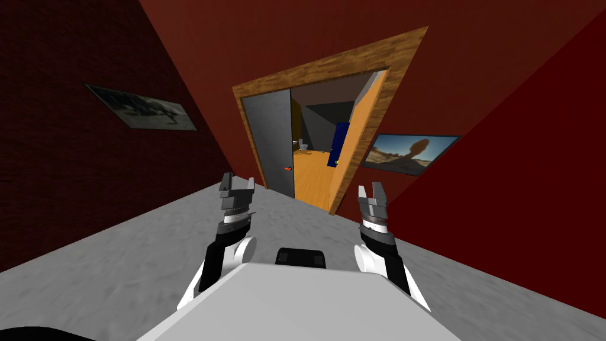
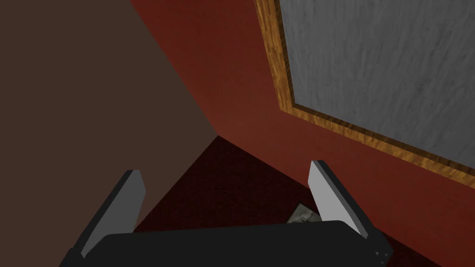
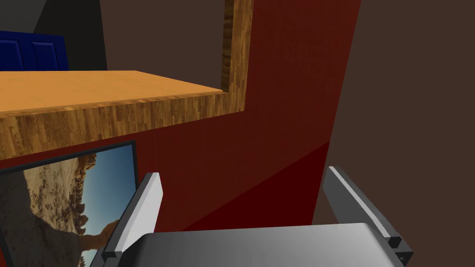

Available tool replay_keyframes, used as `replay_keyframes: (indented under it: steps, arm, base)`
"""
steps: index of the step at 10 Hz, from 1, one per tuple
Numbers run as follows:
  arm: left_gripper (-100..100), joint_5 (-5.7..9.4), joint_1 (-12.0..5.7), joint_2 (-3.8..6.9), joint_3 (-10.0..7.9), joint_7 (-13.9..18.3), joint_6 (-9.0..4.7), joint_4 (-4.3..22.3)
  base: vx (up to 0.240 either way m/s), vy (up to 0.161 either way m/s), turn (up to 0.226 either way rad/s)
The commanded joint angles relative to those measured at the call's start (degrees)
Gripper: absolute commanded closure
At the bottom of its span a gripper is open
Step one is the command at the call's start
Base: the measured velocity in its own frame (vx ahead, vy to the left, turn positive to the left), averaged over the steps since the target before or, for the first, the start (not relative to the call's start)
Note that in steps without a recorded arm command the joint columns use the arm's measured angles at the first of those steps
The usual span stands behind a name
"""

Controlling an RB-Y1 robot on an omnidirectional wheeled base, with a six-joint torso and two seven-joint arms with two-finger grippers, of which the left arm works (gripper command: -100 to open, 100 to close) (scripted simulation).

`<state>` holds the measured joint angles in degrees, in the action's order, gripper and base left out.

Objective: Push the door open

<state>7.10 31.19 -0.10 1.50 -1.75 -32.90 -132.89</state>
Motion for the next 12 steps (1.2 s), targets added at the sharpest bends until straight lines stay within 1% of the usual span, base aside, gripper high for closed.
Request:
replay_keyframes:
  steps: [1, 2, 3, 8, 12]
  arm:
    - [-100, -0.38, -0.91, 0.46, 0.02, 0.26, -0.31, 2.14]
    - [-100, -0.52, -1.26, 0.61, 0.03, 0.36, -0.42, 2.96]
    - [-100, -0.81, -1.97, 0.93, 0.05, 0.56, -0.66, 4.61]
    - [-100, -1.81, -4.38, 1.83, 0.1, 1.24, -1.47, 10.27]
    - [-100, -2.85, -6.92, 2.59, 0.16, 1.96, -2.32, 16.21]
  base:
    - [0.086, 0.026, -0.01]
    - [0.103, 0.043, -0.019]
    - [0.114, 0.034, -0.018]
    - [0.09, 0.038, -0.011]
    - [0.093, 0.039, -0.015]
